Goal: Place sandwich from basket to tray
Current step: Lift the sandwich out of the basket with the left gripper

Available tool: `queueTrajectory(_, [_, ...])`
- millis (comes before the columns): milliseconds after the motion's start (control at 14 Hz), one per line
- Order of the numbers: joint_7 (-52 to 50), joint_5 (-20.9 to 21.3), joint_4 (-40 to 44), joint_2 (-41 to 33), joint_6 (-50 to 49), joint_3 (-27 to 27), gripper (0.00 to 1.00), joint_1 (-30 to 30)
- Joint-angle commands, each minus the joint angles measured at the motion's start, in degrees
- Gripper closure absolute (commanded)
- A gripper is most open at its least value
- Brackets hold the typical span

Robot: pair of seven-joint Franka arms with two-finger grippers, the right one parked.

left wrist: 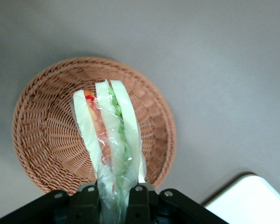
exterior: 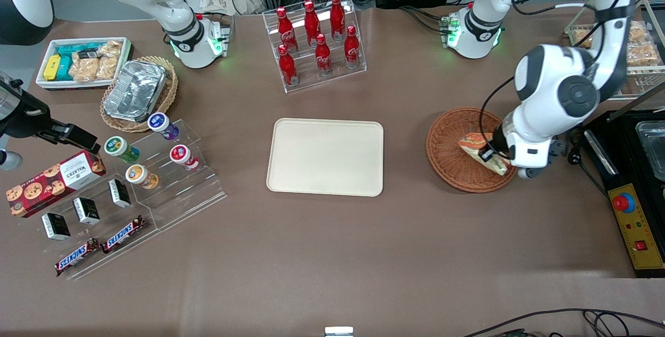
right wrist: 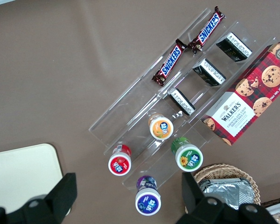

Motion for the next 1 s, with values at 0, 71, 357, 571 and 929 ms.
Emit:
queueTrajectory(0, [2.8,-0.12,10.87,0.72,-11.39,0.09,1.0,0.4])
queueTrajectory(71, [5.87,-0.3,14.4,0.9,-15.27,0.09,1.0,0.4])
queueTrajectory(357, [9.59,-0.04,18.56,0.73,-20.49,-0.08,1.0,1.54])
queueTrajectory(571, [9.68,0.49,18.48,0.55,-20.58,-0.08,1.0,1.19])
queueTrajectory(929, [13.99,0.31,18.39,0.46,-24.53,-0.26,1.0,-1.79])
